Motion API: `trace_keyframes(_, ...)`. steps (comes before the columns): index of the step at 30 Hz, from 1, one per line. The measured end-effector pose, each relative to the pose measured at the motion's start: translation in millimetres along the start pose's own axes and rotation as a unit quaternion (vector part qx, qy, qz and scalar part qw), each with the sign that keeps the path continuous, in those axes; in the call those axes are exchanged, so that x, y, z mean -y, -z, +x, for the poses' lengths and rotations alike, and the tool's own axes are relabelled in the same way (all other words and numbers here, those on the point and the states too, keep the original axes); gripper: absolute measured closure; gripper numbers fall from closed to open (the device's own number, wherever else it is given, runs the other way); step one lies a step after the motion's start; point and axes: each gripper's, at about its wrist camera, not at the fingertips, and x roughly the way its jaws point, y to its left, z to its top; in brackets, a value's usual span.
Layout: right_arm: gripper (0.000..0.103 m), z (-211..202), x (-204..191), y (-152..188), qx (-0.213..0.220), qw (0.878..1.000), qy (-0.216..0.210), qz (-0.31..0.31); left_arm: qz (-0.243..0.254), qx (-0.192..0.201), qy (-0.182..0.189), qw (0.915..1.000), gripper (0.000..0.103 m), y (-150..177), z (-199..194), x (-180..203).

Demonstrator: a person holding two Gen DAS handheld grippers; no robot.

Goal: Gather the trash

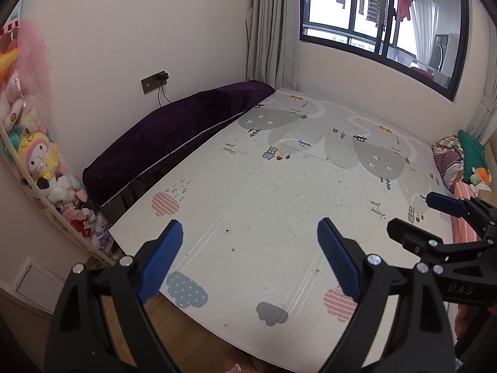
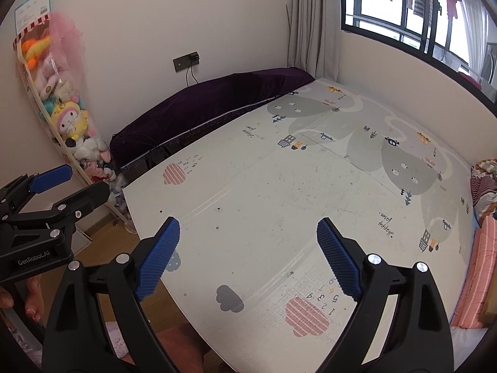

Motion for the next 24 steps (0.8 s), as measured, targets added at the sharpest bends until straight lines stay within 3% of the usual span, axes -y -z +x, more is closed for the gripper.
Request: trace_keyframes(24,0.016,-15,-3,-7,0.016,1.000,0.003,0.001,0.022,-0.005,0.011,0.9997,0.015,0,-5,2)
